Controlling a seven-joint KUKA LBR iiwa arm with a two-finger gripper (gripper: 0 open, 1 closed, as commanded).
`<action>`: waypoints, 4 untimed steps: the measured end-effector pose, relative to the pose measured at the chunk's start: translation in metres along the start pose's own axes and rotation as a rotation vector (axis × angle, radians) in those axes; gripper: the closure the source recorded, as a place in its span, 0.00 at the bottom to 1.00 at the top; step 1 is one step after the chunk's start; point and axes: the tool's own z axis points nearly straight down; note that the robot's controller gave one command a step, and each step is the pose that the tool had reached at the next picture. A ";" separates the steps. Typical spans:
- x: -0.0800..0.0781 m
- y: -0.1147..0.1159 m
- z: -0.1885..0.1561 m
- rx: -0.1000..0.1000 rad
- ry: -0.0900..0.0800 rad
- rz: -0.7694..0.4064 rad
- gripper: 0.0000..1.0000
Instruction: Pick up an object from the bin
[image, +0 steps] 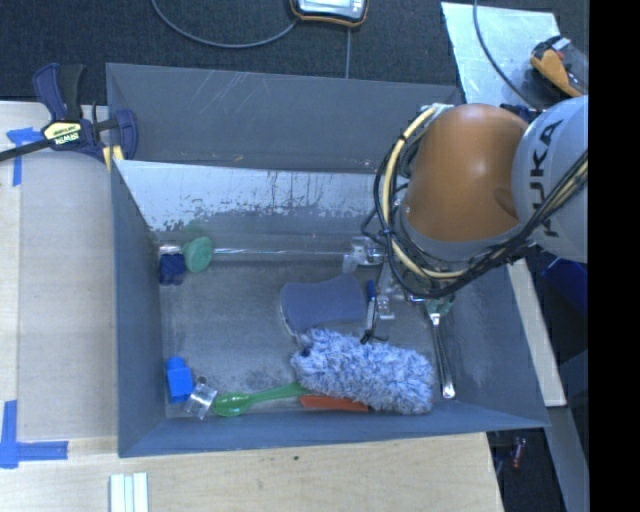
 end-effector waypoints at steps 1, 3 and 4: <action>-0.002 0.000 -0.004 0.000 -0.009 0.001 0.00; 0.002 -0.036 0.123 -0.003 -0.036 0.092 0.00; 0.012 0.030 0.092 0.000 -0.030 -0.108 0.00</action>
Offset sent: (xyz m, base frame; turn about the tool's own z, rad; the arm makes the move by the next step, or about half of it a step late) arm -0.0008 -0.0318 -0.1223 0.1971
